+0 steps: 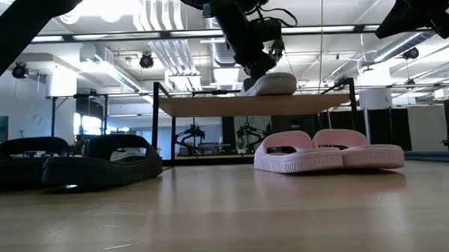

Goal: Pick and place slides into the shelf
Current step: Put the gray slide on the shelf

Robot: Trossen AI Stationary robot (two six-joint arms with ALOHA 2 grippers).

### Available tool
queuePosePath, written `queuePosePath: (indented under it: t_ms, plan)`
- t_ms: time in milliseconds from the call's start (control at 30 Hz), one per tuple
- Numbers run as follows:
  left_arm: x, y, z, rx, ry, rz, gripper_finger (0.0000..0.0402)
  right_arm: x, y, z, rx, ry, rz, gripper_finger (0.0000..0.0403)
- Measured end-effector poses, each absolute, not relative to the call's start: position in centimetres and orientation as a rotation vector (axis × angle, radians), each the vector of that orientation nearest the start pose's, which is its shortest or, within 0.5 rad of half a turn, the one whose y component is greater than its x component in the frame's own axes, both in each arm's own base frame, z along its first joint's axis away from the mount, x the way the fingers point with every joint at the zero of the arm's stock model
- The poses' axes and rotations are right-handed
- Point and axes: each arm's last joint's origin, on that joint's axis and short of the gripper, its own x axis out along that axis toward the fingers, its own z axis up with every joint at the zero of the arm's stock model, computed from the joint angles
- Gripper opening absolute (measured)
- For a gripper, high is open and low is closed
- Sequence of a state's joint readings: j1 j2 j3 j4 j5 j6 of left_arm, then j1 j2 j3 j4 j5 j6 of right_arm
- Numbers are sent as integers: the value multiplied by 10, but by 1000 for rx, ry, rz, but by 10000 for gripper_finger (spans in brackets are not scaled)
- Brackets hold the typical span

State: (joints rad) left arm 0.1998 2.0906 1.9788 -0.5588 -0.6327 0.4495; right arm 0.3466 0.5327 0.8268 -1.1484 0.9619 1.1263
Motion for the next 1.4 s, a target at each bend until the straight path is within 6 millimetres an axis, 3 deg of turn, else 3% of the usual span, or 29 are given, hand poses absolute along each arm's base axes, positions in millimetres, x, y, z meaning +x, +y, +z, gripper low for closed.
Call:
queuePosePath:
  t_ms: [567,867,1200,1400]
  plan:
    - [451,90,330,573,814,635,94,67,-1,301,503,294,-864,28]
    - [425,76,358,423,783,668,94,67,-1,301,502,294,-865,28]
    - [411,51,376,364,741,629,94,65,-2,300,488,309,-870,28]
    - [386,35,381,342,859,613,94,65,-2,299,501,317,-859,28]
